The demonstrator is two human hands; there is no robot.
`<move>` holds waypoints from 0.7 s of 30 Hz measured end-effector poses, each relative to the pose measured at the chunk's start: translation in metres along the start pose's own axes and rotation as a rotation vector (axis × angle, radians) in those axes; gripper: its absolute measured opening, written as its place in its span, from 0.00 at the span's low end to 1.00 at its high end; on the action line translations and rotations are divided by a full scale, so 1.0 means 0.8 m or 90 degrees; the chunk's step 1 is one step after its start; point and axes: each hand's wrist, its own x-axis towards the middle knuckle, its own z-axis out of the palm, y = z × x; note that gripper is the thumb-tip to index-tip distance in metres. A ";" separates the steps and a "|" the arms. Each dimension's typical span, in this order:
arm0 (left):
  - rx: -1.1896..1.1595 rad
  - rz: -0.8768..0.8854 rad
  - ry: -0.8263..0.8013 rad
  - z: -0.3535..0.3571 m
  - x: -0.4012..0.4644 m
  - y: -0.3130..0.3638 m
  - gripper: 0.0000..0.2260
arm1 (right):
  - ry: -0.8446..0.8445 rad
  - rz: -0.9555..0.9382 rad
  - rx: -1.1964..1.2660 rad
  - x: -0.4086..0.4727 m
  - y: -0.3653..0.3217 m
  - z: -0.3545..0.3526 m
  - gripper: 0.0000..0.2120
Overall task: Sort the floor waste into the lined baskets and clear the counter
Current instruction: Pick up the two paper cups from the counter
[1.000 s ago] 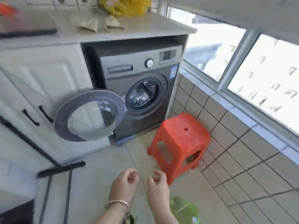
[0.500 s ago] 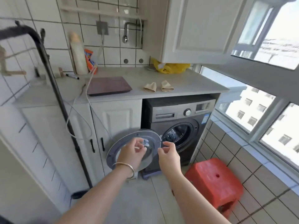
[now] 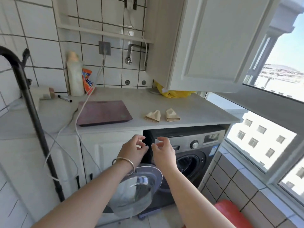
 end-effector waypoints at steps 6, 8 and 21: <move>0.018 -0.023 0.033 0.056 0.137 0.009 0.14 | -0.018 -0.044 -0.062 0.169 0.021 -0.006 0.17; 0.040 -0.030 0.043 0.078 0.186 0.013 0.15 | -0.032 -0.054 -0.094 0.227 0.027 -0.010 0.16; 0.500 -0.029 0.071 0.167 0.376 -0.015 0.29 | -0.020 -0.071 -0.381 0.444 0.068 -0.004 0.33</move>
